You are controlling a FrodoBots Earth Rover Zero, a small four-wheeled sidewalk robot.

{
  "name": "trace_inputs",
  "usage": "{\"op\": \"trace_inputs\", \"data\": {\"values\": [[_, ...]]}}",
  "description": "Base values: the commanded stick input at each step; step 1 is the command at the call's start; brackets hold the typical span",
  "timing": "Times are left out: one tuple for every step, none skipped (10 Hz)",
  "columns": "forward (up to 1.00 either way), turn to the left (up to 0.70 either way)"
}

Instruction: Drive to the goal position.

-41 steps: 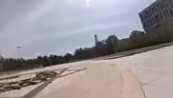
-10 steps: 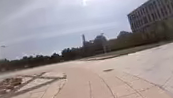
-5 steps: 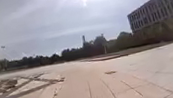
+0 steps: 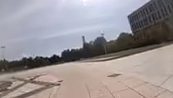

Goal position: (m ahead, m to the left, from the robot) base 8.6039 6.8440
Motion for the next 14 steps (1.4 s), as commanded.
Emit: {"op": "trace_inputs", "data": {"values": [[0.70,0.04],[0.70,0.32],[0.70,0.12],[0.70,0.00],[0.70,0.00],[0.70,0.00],[0.70,0.00],[0.70,0.00],[0.70,0.00],[0.70,0.00],[0.70,0.00],[0.70,0.00],[0.70,0.00],[0.70,0.00]]}}
